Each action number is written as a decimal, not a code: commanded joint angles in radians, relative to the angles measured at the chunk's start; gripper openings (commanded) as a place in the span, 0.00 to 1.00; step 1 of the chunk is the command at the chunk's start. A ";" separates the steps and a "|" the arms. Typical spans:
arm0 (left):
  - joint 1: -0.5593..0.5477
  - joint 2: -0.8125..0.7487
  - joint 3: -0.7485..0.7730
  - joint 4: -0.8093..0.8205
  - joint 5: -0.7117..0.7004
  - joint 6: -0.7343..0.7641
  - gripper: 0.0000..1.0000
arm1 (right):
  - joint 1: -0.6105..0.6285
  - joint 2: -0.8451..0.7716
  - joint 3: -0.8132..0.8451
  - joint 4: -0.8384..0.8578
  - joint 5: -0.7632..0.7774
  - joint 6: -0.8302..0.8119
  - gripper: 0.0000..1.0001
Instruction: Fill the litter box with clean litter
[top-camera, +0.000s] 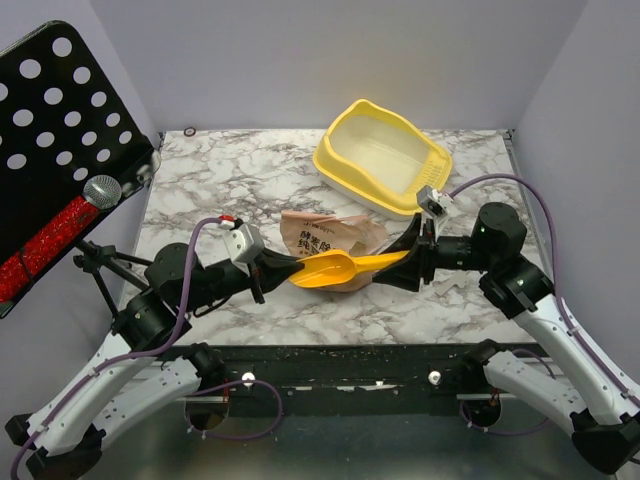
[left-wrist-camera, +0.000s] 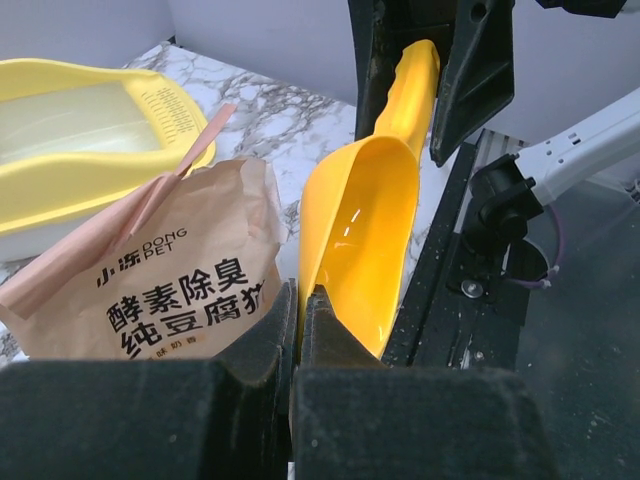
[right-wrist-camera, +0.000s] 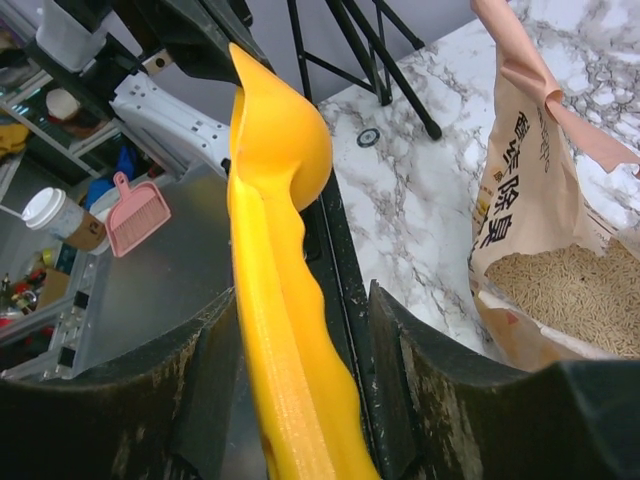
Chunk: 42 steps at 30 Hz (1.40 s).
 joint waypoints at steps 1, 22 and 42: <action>0.000 0.000 -0.023 0.057 0.040 -0.027 0.00 | -0.001 -0.042 -0.017 0.078 0.022 0.046 0.59; 0.002 -0.032 -0.063 0.134 -0.033 -0.082 0.00 | -0.001 -0.015 -0.063 0.267 -0.006 0.187 0.49; 0.000 0.061 0.078 0.022 -0.188 -0.007 0.55 | -0.001 -0.022 0.032 0.109 0.107 0.149 0.01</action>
